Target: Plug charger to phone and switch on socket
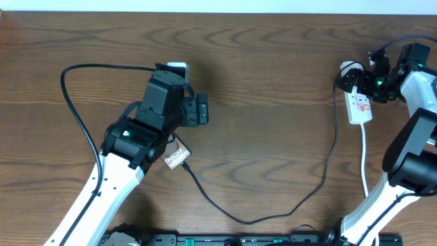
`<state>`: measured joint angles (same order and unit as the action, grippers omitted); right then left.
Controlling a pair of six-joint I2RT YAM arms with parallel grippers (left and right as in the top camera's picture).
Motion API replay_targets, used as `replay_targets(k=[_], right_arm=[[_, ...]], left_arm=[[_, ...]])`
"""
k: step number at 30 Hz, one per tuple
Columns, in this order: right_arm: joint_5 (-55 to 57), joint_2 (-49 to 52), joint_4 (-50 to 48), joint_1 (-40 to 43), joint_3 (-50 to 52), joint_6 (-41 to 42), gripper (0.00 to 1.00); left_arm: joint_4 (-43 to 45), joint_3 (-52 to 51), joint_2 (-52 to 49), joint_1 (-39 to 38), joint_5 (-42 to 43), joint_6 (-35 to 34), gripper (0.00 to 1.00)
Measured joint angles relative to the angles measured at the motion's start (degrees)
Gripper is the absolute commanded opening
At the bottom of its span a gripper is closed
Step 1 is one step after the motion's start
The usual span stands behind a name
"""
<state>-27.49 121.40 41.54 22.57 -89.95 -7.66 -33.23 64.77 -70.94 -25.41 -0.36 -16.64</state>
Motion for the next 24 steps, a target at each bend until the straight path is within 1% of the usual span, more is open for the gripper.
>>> replay_targets(k=[15, 24], right_arm=[[0.24, -0.04, -0.28, 0.00, 0.09, 0.46, 0.99], [0.22, 0.26, -0.72, -0.02, 0.07, 2.97, 0.99]], left_arm=[[0.00, 0.00, 0.00, 0.00, 0.00, -0.02, 0.91], [0.00, 0.00, 0.00, 0.00, 0.00, 0.00, 0.92]])
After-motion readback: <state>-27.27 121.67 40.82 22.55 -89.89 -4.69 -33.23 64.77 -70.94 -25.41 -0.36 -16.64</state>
